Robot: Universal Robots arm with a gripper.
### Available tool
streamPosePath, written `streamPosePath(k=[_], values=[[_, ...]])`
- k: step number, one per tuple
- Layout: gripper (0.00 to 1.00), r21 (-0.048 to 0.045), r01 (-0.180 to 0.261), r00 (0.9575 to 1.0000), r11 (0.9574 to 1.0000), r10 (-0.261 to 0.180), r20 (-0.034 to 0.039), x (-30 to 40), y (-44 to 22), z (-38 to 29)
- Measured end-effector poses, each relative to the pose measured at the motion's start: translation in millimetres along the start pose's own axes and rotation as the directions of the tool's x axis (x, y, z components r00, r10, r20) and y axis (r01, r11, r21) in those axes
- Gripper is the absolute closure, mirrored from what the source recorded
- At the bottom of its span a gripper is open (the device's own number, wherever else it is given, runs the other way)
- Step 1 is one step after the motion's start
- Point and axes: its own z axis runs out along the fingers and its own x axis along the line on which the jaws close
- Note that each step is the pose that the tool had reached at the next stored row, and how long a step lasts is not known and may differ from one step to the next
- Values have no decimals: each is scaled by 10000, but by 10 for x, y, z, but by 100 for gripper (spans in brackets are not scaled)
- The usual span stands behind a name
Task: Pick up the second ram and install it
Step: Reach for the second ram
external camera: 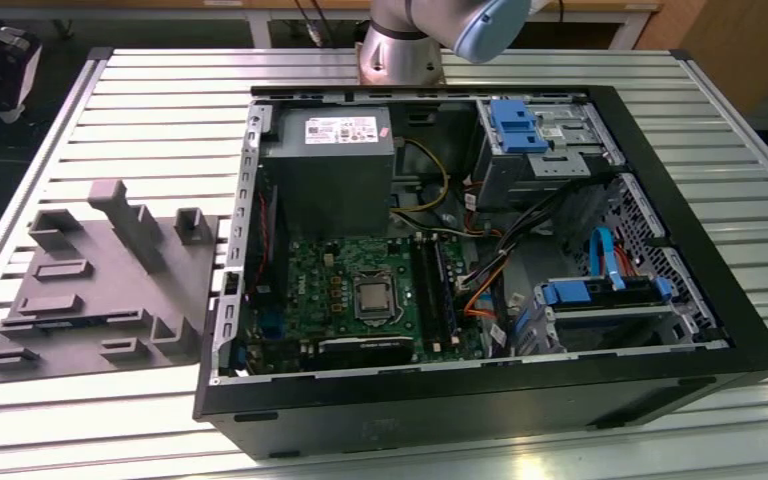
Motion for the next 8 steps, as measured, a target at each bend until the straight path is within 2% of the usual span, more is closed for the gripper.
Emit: streamPosePath(k=[8], values=[[89, -1, 0, 10000, 10000, 0, 0, 17, -22, 10]])
